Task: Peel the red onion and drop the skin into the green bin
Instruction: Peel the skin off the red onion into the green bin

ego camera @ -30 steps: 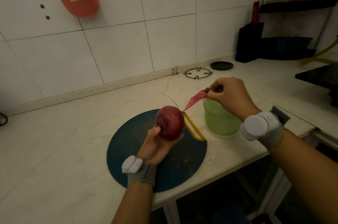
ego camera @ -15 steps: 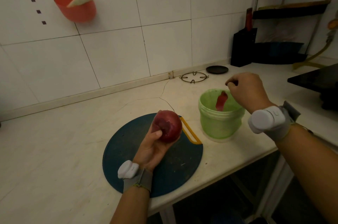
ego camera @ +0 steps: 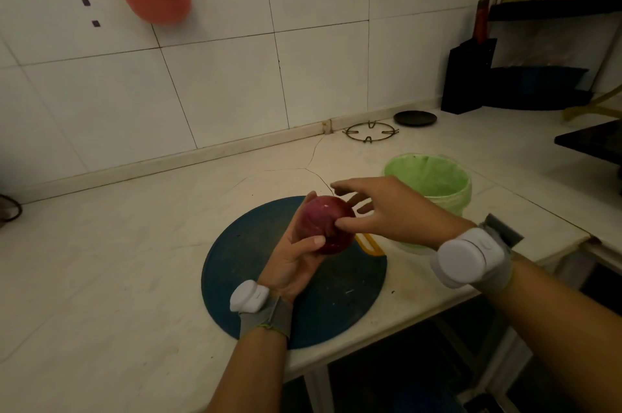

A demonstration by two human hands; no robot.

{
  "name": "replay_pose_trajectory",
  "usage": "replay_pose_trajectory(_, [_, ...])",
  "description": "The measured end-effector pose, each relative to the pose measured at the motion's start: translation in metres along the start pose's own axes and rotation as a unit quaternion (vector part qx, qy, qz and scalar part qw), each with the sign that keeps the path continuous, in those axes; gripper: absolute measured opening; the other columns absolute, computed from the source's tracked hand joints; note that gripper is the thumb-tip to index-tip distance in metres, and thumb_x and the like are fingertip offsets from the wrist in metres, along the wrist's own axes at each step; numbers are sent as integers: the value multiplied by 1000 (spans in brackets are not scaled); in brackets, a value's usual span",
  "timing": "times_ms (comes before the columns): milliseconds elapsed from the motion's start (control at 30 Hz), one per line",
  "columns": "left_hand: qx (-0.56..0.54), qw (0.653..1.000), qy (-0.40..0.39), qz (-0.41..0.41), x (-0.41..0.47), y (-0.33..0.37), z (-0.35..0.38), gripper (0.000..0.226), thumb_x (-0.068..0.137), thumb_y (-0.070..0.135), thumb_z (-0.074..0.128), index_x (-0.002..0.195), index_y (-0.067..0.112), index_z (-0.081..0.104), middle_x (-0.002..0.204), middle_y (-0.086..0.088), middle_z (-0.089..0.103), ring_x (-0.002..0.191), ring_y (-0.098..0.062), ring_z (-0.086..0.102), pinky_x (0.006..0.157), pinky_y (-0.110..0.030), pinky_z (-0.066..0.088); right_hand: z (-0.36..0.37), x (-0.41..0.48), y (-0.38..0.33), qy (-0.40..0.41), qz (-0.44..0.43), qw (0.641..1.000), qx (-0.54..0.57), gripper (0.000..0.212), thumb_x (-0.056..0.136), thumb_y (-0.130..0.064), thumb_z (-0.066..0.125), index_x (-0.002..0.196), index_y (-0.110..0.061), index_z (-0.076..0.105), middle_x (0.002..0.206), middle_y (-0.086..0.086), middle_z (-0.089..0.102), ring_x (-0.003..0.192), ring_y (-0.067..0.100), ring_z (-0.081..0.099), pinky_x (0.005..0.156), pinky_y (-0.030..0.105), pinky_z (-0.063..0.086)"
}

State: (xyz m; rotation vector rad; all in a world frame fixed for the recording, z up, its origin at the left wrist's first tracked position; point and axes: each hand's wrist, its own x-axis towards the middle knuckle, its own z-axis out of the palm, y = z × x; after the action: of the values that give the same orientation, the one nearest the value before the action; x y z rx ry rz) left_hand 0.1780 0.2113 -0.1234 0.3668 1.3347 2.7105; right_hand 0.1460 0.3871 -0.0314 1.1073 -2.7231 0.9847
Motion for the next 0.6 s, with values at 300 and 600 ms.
replay_pose_trajectory(300, [31,999,-3,-15,0,-1,0,97,48,10,88,135,25,48,135,-18,49,116,-31,57,87,-41,51,6,-2,-9,0,-54,986,-161,32,79,-30,63,106,-14,63,86,4,69,79,18,63,73,34,52])
replay_pose_trajectory(600, [40,999,-3,-24,1,0,1,96,45,12,90,131,29,52,138,-15,46,116,-30,57,89,-42,51,9,2,-5,-21,-72,962,-264,23,82,-24,55,99,-10,60,77,6,64,68,20,55,63,29,44])
